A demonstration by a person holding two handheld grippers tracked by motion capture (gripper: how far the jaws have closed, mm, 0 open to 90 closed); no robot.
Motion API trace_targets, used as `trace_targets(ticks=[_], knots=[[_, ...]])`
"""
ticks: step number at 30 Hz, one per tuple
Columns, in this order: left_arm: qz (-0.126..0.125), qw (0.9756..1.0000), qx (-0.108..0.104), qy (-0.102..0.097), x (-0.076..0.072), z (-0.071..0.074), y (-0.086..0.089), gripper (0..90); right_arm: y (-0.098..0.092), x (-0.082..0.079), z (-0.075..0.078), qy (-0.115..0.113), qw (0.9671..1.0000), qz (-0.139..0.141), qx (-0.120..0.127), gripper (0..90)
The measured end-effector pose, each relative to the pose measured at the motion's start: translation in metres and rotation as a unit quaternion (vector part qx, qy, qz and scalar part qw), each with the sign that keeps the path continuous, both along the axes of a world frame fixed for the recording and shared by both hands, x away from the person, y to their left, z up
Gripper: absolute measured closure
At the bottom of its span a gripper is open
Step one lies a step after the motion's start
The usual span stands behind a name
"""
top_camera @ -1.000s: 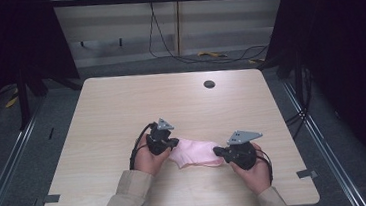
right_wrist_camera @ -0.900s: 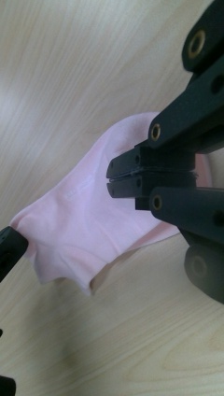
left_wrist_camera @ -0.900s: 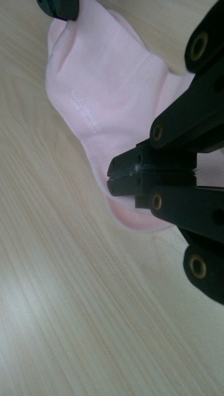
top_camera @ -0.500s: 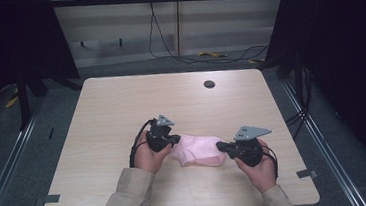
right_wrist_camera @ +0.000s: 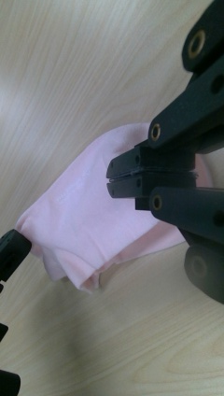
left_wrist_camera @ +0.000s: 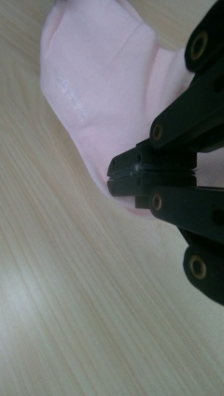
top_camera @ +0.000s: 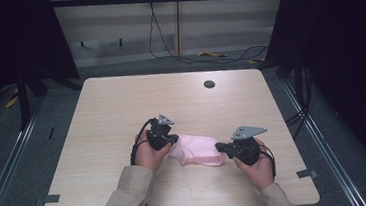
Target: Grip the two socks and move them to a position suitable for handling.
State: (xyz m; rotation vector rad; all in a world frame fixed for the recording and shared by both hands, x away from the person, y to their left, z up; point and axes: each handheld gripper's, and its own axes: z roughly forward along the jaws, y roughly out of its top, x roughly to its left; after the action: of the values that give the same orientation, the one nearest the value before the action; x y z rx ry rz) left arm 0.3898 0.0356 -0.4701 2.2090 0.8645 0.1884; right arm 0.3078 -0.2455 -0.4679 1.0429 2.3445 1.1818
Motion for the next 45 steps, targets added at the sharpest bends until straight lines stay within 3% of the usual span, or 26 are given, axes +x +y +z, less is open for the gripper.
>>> trace_targets(ticks=[4, 6, 9, 15, 18, 22, 24, 26, 28, 34, 36, 39, 43, 45], knots=[[-0.002, 1.0, 0.009, -0.001, 0.002, -0.009, -0.003, 88.5, 0.005, -0.001, -0.004, 0.005, 0.9999, 0.005, -0.009, 89.0], [-0.002, 0.9999, 0.012, -0.011, 0.002, -0.014, -0.005, 85.4, 0.007, -0.002, -0.007, 0.008, 0.9998, 0.008, -0.015, 89.0], [-0.008, 0.9999, 0.015, -0.002, 0.001, -0.018, -0.006, 82.6, 0.009, -0.003, -0.011, 0.011, 0.9993, 0.009, -0.034, 89.0], [0.001, 0.9998, -0.007, -0.019, -0.005, -0.014, -0.002, 70.3, 0.013, -0.004, -0.02, 0.034, 0.9975, 0.016, -0.059, 88.6], [-0.012, 0.9995, -0.018, -0.022, -0.013, -0.011, -0.006, 64.3, 0.016, -0.005, -0.021, 0.039, 0.9973, 0.012, -0.061, 87.5], [-0.027, 0.9991, -0.016, -0.027, -0.024, -0.014, -0.01, 60.7, 0.017, -0.008, -0.019, 0.047, 0.997, 0.012, -0.06, 84.4], [-0.03, 0.9991, -0.012, -0.029, -0.026, -0.017, -0.011, 60.3, 0.016, -0.01, -0.015, 0.043, 0.9973, 0.014, -0.058, 83.3], [-0.038, 0.9988, -0.008, -0.029, -0.027, -0.018, -0.011, 60.4, 0.013, -0.012, -0.01, 0.023, 0.9987, 0.008, -0.044, 82.9], [-0.041, 0.9984, -0.017, -0.034, -0.029, -0.017, -0.012, 60.4, 0.011, -0.011, -0.004, 0.009, 0.9993, -0.003, -0.036, 83.4], [-0.075, 0.9965, -0.026, -0.025, -0.04, -0.014, -0.022, 59.8, 0.015, -0.017, -0.012, 0.02, 0.9974, -0.002, -0.069, 79.9], [-0.082, 0.9961, -0.026, -0.023, -0.042, -0.015, -0.025, 60.0, 0.014, -0.02, -0.011, 0.012, 0.9978, -0.012, -0.064, 75.8], [-0.077, 0.9965, -0.027, -0.017, -0.043, -0.017, -0.026, 60.0, 0.014, -0.02, -0.017, 0.017, 0.9975, -0.019, -0.066, 74.2], [-0.071, 0.997, -0.027, -0.019, -0.042, -0.017, -0.023, 59.3, 0.017, -0.014, -0.022, 0.024, 0.9965, -0.025, -0.076, 83.6], [-0.065, 0.9973, -0.028, -0.018, -0.041, -0.016, -0.021, 59.1, 0.018, -0.014, -0.018, 0.02, 0.9975, -0.021, -0.065, 87.7]])
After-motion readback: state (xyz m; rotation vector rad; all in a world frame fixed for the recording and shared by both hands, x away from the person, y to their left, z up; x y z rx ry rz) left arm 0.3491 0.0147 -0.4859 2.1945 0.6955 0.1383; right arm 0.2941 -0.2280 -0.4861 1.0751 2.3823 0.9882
